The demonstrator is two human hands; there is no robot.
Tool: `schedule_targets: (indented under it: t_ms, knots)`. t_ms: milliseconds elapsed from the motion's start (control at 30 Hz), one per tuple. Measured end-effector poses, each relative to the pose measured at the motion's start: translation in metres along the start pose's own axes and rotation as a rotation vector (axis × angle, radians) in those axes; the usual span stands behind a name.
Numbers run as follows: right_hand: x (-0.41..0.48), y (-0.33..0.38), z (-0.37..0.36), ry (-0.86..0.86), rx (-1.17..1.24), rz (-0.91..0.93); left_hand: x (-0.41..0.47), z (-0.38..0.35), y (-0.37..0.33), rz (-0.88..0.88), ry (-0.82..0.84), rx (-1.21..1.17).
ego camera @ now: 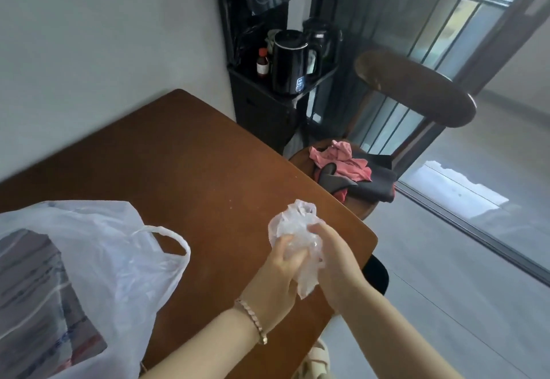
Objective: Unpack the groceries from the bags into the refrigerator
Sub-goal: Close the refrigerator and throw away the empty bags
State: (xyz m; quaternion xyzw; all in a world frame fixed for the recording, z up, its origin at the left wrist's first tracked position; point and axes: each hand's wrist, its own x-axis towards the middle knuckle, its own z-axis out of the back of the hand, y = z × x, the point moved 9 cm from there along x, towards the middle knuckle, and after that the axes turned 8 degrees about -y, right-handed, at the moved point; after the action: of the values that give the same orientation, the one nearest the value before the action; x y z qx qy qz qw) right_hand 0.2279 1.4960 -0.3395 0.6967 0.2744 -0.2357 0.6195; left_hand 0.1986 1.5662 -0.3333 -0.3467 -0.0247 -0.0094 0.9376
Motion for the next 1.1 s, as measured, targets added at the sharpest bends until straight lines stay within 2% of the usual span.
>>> schedule_targets:
  t_ms: [67,133,200,233,267,333,400,500,567,667,767,833,1100]
  knots:
    - [0.001,0.004,0.016,-0.023,-0.189,0.161,0.019,-0.005,-0.01,0.095,-0.092,-0.215]
    - [0.009,0.009,0.038,-0.061,-0.244,0.24,0.04,-0.012,-0.011,0.346,-0.17,-0.61]
    - [0.03,0.015,0.068,-0.121,-0.234,0.253,0.056,-0.042,-0.014,0.623,-0.111,-0.824]
    - [0.04,0.018,0.082,-0.16,-0.219,0.25,0.063,-0.053,-0.015,0.69,-0.09,-0.8]
    - [0.052,0.025,0.101,-0.206,-0.198,0.264,0.075,-0.065,-0.024,0.674,-0.063,-0.694]
    - [0.075,0.038,0.131,-0.255,-0.152,0.338,0.099,-0.086,-0.044,0.565,-0.015,-0.454]
    - [0.101,0.046,0.161,-0.286,-0.148,0.385,0.122,-0.113,-0.068,0.47,0.065,-0.351]
    - [0.139,0.044,0.206,-0.393,-0.292,0.406,0.148,-0.143,-0.079,0.441,0.164,-0.146]
    - [0.172,0.032,0.246,-0.518,-0.447,0.317,0.168,-0.156,-0.074,0.444,0.197,-0.017]
    - [0.218,-0.018,0.299,-0.58,-0.502,-0.057,0.19,-0.169,-0.064,0.461,0.254,0.024]
    - [0.248,-0.068,0.322,-0.531,-0.544,-0.352,0.202,-0.163,-0.054,0.456,0.196,0.075]
    - [0.262,-0.084,0.33,-0.504,-0.58,-0.404,0.203,-0.162,-0.046,0.472,0.167,0.081]
    - [0.287,-0.097,0.337,-0.443,-0.626,-0.348,0.188,-0.153,-0.014,0.578,0.071,0.032]
